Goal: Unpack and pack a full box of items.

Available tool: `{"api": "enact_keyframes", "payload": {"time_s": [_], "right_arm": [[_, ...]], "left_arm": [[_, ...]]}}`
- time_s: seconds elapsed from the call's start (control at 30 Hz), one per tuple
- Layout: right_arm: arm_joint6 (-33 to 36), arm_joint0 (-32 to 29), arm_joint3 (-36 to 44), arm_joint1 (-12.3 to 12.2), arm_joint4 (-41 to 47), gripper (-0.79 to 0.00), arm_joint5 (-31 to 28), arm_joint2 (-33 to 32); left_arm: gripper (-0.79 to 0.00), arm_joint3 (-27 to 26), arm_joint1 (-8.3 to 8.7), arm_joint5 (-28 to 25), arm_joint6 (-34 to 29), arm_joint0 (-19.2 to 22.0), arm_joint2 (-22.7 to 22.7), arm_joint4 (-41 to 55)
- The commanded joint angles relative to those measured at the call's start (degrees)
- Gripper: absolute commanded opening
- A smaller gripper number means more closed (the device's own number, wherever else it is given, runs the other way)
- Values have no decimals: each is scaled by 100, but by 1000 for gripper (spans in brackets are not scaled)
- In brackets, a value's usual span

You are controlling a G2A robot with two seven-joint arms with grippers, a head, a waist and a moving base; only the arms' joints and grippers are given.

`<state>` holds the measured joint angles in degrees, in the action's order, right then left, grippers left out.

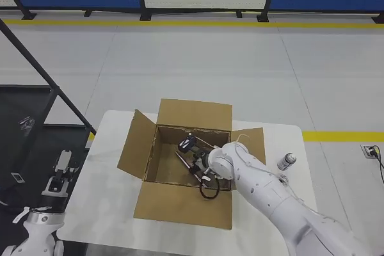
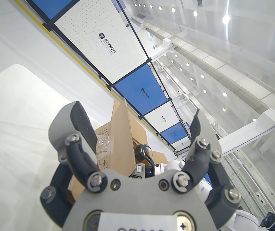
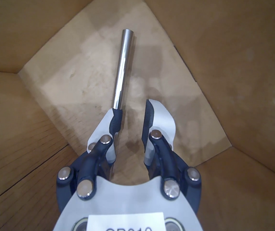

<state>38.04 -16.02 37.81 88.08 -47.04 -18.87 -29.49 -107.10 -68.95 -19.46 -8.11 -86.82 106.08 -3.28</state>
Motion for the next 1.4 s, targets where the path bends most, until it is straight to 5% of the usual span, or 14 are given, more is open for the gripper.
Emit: {"api": "enact_keyframes", "payload": {"time_s": [0.0, 0.2, 0.47, 0.8, 0.83, 0.93, 1.17, 1.37], "right_arm": [[46, -61, 194, -91, -20, -502, -58, -122], [428, -579, 1579, -597, -228, -496, -168, -802], [1289, -2349, 4883, -1439, -857, -496, -113, -2526], [1471, -4163, 7438, -1925, -1217, -437, -5, -4805], [1452, -4330, 7577, -1956, -1221, -400, 51, -5061], [1354, -4871, 7922, -2027, -1171, 0, 246, -5806], [1027, -6179, 7983, -2102, -1186, 0, 728, -7071], [1089, -6188, 6931, -2120, -1329, 0, 936, -7003]], "left_arm": [[0, -6, 0, 0, -26, 22, -32, -11], [0, -12, -1, 48, -95, 116, -137, -75], [0, -8, -4, 76, -131, 212, -273, -167], [0, -8, -11, 125, -119, 226, -375, -265], [0, -10, -12, 133, -114, 223, -386, -267], [0, -21, -15, 145, -112, 231, -422, -290], [0, -7, -16, 180, -176, 336, -542, -357], [0, -15, -17, 187, -272, 438, -698, -435]]}}
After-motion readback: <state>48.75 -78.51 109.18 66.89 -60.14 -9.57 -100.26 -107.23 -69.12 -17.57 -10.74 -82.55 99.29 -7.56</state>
